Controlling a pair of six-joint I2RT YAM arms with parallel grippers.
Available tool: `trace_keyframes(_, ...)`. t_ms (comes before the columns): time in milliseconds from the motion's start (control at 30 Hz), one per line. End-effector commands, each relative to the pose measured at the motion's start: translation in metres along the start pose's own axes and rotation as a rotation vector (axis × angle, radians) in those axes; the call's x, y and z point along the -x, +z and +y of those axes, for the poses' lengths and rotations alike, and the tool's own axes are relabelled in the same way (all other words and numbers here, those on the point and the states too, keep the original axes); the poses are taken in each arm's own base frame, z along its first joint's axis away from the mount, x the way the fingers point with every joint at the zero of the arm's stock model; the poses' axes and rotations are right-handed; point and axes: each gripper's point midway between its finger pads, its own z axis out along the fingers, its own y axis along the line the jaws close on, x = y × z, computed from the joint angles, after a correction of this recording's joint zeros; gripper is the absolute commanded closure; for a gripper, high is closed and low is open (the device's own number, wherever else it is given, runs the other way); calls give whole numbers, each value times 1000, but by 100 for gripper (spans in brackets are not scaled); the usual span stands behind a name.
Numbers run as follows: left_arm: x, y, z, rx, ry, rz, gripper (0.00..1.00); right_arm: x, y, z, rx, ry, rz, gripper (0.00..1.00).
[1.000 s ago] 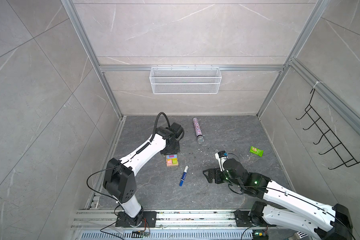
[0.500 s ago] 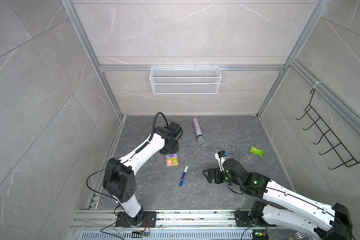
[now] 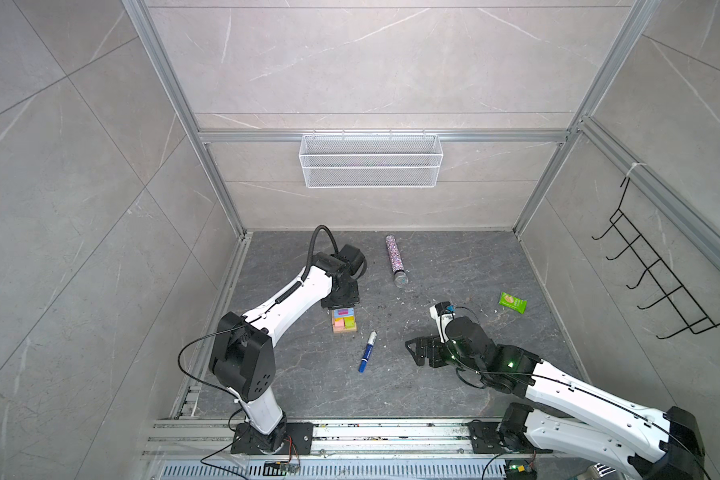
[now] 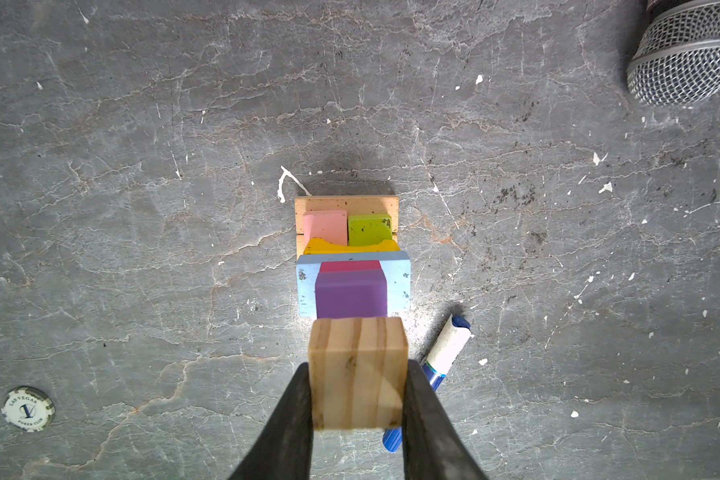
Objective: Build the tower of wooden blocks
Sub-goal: 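Lower the wooden cube with the left gripper onto the purple cube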
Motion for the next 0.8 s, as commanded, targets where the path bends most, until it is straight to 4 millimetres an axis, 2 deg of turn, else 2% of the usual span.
trace_keyframes(0, -1, 6, 2, 9, -24, 12, 69, 4, -3, 6, 13, 0, -4, 3)
trace_keyframes(767, -2, 16, 3, 8, -27, 27, 69, 4, -2, 7, 9, -5, 3, 3)
